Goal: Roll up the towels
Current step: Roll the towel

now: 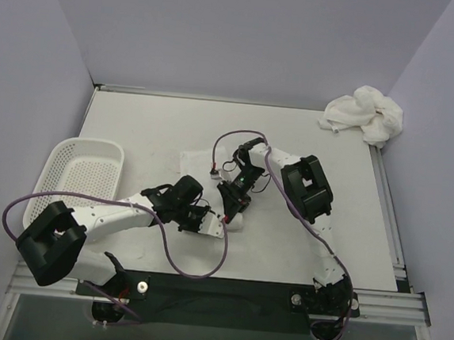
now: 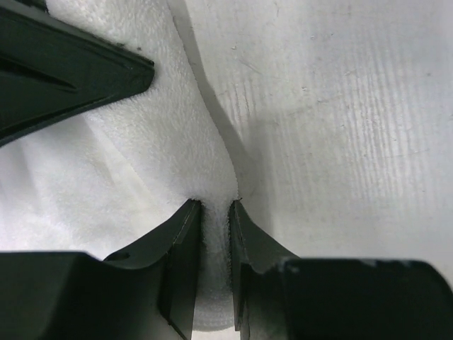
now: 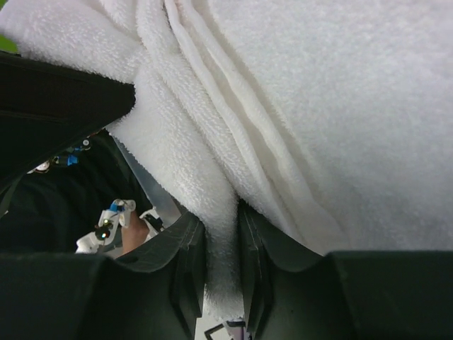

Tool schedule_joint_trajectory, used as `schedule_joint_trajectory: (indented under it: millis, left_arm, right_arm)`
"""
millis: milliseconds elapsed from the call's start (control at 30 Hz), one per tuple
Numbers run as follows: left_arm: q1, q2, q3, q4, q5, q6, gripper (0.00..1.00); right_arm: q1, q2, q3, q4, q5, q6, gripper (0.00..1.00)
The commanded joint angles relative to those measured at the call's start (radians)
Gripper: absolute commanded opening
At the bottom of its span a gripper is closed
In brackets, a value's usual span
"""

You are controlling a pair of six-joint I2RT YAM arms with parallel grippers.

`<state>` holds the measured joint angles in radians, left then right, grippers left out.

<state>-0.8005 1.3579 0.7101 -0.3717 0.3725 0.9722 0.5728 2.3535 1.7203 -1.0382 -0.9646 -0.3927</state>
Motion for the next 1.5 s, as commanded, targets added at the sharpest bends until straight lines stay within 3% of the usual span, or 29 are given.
schedule_joint_trajectory:
  millis: [0,167,300,367,600,733,900,967,1067,1267,1467]
  left_arm:
    - [0.030,0.006,-0.028,-0.237,0.084,-0.112,0.09]
    - [0.202,0.143,0.037,-0.291,0.212,-0.087,0.08]
    - [0.276,0.274,0.158,-0.395,0.322,-0.066,0.09]
    - [0.293,0.347,0.205,-0.456,0.345,-0.046,0.09]
    - [0.392,0.628,0.446,-0.709,0.428,0.068,0.13]
    - [0.419,0.811,0.632,-0.852,0.428,0.100,0.15]
    - [0.434,0.906,0.732,-0.880,0.396,0.054,0.17]
    - [0.442,0.943,0.759,-0.906,0.396,0.046,0.18]
    - [0.445,0.974,0.790,-0.920,0.394,0.045,0.19]
    - [0.445,1.011,0.842,-0.935,0.395,0.034,0.22]
    - [0.445,1.017,0.859,-0.929,0.391,0.019,0.22]
  right_arm:
    - [-0.062,-0.077,-0.069,0.044,0.107,-0.018,0.24]
    - [-0.111,-0.267,-0.247,0.144,0.193,0.005,0.26]
    - [-0.134,-0.321,-0.289,0.144,0.244,0.032,0.38]
    - [-0.165,-0.393,-0.307,0.171,0.233,0.046,0.38]
    - [-0.169,-0.771,-0.467,0.404,0.277,0.064,0.39]
    - [-0.082,-0.888,-0.566,0.472,0.391,0.017,0.39]
    - [0.184,-0.980,-0.686,0.572,0.657,-0.044,0.42]
    - [0.248,-0.990,-0.723,0.640,0.726,-0.054,0.47]
    - [0.350,-0.955,-0.743,0.705,0.834,-0.080,0.67]
    - [0.484,-0.844,-0.748,0.901,1.032,-0.210,0.67]
    - [0.523,-0.740,-0.740,0.949,1.003,-0.281,0.67]
